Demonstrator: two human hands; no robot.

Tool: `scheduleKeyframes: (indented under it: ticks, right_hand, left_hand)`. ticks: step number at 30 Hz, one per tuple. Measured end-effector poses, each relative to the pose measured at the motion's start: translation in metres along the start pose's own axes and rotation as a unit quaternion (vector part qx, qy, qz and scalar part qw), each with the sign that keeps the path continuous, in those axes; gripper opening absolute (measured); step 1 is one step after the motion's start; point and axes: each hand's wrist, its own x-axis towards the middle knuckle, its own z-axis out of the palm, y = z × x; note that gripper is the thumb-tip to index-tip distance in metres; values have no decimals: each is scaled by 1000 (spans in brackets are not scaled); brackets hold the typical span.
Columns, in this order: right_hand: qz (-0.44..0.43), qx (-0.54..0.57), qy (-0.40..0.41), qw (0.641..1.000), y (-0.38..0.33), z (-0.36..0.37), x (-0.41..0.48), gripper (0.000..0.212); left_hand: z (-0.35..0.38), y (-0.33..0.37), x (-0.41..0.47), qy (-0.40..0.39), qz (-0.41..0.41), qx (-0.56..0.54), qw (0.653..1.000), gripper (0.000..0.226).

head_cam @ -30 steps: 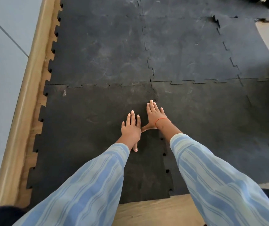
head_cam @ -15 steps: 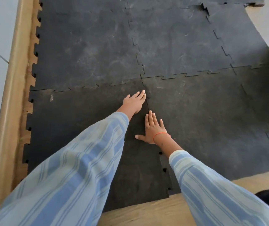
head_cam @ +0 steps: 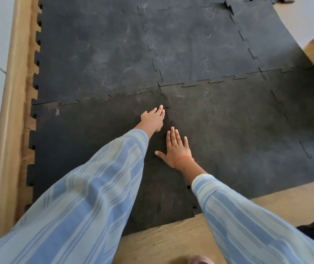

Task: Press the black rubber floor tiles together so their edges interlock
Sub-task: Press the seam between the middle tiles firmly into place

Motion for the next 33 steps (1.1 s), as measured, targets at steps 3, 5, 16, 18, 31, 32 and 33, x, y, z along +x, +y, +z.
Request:
scheduleKeyframes:
  ticks: [3, 5, 16, 18, 31, 32, 33]
  right_hand:
    - [8, 17, 18, 1000, -4, 25, -31, 81]
    - [19, 28, 11, 999, -6, 32, -43, 80]
    - [48, 108, -42, 992, -9, 45, -49, 89]
    - [50, 102, -42, 993, -10, 48, -49, 91]
    - [49, 94, 29, 994, -14, 81, -87, 87]
    - [55, 94, 31, 994, -16, 87, -95, 86]
    - [62, 95, 31, 993, -18, 91, -101, 85]
  left_hand:
    - [24, 2, -26, -24, 28, 4, 999, 64]
    - [42, 6, -44, -28, 45, 14, 998, 63]
    - [55, 28, -61, -79, 28, -12, 996, 68]
    - [55, 30, -60, -92, 12, -10, 996, 71]
    - [57, 33, -72, -59, 30, 8, 998, 68]
    - [63, 36, -78, -55, 37, 15, 998, 68]
    - [70, 41, -86, -51, 47, 21, 997, 69]
